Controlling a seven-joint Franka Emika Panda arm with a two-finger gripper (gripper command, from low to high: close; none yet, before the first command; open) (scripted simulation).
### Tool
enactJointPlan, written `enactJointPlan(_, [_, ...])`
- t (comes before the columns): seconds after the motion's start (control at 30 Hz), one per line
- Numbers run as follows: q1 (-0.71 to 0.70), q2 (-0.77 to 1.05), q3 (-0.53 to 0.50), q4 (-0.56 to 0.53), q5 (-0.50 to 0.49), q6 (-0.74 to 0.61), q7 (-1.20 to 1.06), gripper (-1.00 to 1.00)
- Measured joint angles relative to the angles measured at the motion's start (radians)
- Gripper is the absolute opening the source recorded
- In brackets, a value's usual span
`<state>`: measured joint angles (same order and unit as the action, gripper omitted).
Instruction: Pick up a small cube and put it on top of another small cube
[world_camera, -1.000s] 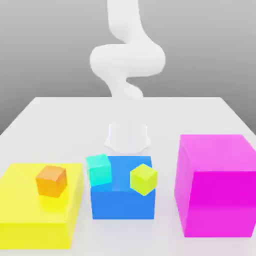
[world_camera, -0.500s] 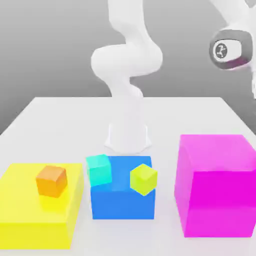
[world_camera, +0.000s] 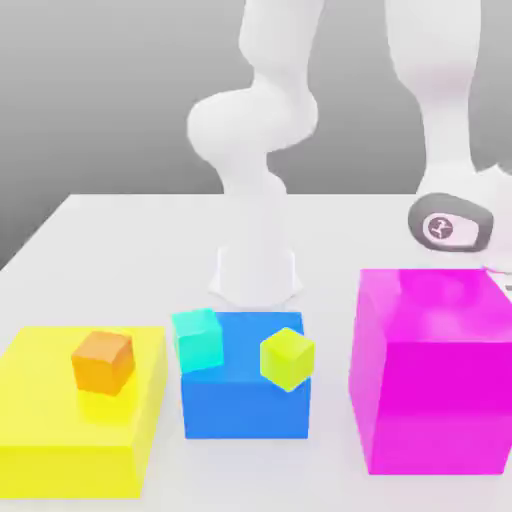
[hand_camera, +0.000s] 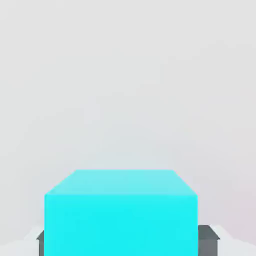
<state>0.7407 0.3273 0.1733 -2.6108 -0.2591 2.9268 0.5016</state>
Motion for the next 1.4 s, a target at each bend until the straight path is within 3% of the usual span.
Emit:
enactJointPlan(0.07, [0.006, 0.008, -0.007, 0.001, -0.006, 0.007, 0.004, -1.0])
enactJointPlan(0.27, [-0.058, -0.181, 0.092, -0.032, 0.143, -0.136, -0.119, -1.0])
enactJointPlan(0.4, [-0.114, -0.322, 0.083, -0.003, 0.185, -0.198, -0.29, -1.0])
enactJointPlan(0.63, [-0.197, -0.559, -0.046, 0.016, 0.219, -0.325, -0.528, -1.0])
enactJointPlan(1.13, [-0.707, -0.86, -0.383, -0.177, 0.113, -0.654, -0.437, -1.0])
enactJointPlan(1.33, [-0.743, -0.737, -0.427, -0.254, 0.104, -0.467, -0.445, -1.0])
enactJointPlan(1.37, [-0.744, -0.722, -0.429, -0.261, 0.104, -0.445, -0.445, 1.0])
enactJointPlan(1.4, [-0.744, -0.722, -0.429, -0.261, 0.104, -0.445, -0.445, 1.0])
